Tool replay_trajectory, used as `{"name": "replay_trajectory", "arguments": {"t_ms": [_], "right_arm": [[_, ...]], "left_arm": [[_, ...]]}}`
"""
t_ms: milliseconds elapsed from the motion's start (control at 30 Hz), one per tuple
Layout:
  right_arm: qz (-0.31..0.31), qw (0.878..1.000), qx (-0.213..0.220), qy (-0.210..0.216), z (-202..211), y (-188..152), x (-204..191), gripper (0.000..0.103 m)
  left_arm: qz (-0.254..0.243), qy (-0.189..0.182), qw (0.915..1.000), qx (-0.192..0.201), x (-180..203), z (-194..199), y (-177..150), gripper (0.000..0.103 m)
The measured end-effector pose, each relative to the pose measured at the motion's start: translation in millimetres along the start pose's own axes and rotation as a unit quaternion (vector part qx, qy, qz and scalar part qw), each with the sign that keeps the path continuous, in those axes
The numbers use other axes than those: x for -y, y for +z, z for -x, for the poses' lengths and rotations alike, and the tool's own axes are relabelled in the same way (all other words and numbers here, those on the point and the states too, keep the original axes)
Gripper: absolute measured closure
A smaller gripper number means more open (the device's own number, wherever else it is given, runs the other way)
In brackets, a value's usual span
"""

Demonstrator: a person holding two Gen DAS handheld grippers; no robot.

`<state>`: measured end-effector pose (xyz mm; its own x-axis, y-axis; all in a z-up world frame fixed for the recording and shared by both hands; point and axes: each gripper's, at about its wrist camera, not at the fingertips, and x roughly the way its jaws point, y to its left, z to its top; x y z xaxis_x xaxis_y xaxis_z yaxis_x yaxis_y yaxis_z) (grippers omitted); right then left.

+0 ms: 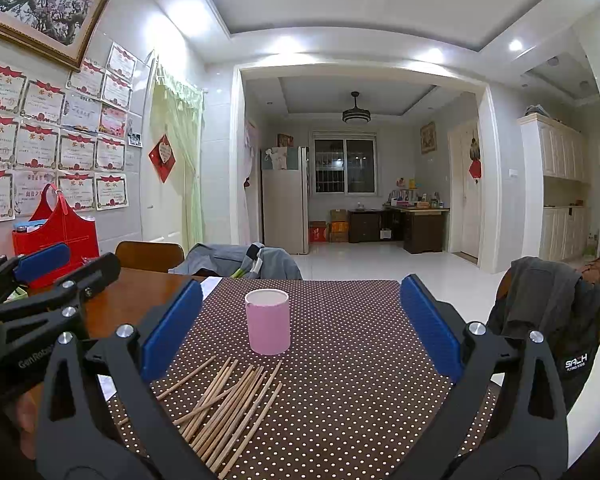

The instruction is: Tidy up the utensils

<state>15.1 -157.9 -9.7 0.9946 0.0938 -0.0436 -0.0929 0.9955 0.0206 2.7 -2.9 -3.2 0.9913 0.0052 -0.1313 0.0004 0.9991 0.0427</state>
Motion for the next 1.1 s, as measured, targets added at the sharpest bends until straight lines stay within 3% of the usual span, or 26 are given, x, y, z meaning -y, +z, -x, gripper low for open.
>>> {"name": "replay_trajectory", "arguments": {"t_ms": [1100], "right_arm": [[-0.006,1.0,-0.007,-0.001,-2.8,-1.2,4.8,0.006]], "left_arm": [[-0.002,-0.001,1.0,-0.002,0.9,8.3,9.8,0.036]]}}
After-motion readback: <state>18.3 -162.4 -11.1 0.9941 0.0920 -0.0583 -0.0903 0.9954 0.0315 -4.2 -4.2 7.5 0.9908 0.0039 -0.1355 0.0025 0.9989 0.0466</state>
